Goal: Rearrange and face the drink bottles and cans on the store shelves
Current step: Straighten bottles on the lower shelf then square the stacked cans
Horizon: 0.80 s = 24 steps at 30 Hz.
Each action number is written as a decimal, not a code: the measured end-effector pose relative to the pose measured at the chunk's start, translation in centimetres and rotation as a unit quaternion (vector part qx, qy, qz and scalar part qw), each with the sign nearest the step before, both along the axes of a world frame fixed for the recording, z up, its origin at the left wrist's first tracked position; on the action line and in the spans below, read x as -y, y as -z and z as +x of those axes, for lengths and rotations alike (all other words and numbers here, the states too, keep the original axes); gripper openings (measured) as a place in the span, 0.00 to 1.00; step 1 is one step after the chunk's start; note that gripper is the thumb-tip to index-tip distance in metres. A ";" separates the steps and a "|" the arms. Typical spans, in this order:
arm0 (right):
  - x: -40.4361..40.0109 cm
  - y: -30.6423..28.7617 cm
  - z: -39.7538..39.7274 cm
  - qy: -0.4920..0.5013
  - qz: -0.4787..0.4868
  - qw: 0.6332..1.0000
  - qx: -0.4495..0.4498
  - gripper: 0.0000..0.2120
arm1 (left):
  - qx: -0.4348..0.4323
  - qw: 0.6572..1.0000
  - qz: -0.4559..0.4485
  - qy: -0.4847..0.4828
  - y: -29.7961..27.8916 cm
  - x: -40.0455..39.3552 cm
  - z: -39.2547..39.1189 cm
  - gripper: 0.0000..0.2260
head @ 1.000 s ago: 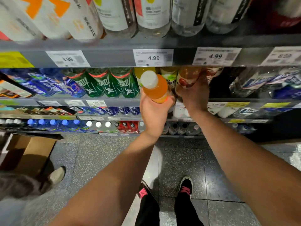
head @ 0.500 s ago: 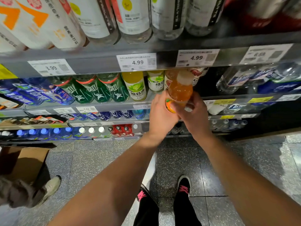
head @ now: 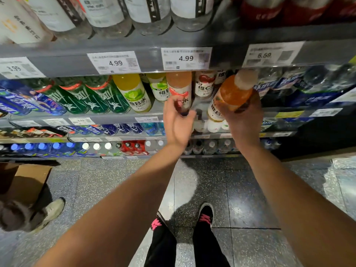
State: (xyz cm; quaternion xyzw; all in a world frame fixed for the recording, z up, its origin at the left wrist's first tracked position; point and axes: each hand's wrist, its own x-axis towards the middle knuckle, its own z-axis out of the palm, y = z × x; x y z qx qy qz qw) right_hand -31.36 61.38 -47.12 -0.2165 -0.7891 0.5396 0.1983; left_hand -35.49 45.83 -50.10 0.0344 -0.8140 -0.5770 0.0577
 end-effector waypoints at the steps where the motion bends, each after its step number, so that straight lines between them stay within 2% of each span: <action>1: -0.3 0.0 -0.2 0.000 -0.001 1.000 -0.006 0.29 | 0.014 0.999 0.007 -0.039 -0.2 0.0 -0.4 0.16; 3: -0.8 -0.2 -0.9 -0.003 0.000 1.000 -0.013 0.29 | 0.041 0.995 0.003 -0.096 -0.5 -0.2 -1.2 0.19; 5: -1.2 -0.3 -1.8 -0.011 0.001 1.000 -0.020 0.29 | 0.040 0.993 -0.008 -0.114 -0.6 -0.3 -1.8 0.24; 9: -1.9 -0.2 -4.1 -0.043 0.038 0.998 -0.008 0.29 | 0.045 0.994 -0.027 -0.098 0.1 -0.4 -3.1 0.28; 15: -2.3 0.8 -5.6 -0.066 0.077 0.994 0.040 0.20 | 0.035 0.994 -0.030 -0.096 1.3 -0.3 -4.1 0.28; 21: -2.5 1.9 -5.7 -0.043 0.063 0.995 0.057 0.33 | 0.056 0.993 -0.027 -0.101 1.8 -0.2 -4.1 0.26; 24: -2.1 3.3 -5.0 -0.059 0.028 0.995 0.082 0.38 | 0.069 0.993 -0.018 -0.095 1.8 0.0 -3.8 0.26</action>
